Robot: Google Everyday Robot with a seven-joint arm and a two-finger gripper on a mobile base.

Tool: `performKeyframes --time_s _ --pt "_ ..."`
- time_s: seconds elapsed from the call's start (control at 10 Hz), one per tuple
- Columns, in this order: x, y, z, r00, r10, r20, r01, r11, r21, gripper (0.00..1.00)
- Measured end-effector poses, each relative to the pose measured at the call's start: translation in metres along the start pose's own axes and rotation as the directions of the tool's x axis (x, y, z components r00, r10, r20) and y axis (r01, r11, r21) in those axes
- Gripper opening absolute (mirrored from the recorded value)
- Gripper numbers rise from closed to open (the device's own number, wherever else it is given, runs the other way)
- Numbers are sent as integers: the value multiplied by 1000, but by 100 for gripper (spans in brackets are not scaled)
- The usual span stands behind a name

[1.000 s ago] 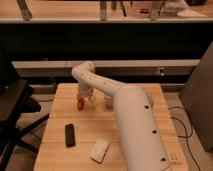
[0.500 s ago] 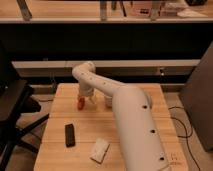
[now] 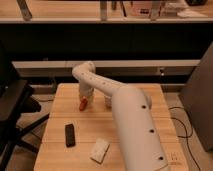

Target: Drag the pepper across the table

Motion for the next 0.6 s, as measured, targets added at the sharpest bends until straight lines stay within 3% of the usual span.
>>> performKeyframes --time_s 0.3,0.6 --pt "2 7 0 1000 10 -8 -10 1000 -1 7" --pt "7 26 -5 1000 27 -15 -27 1000 4 2"
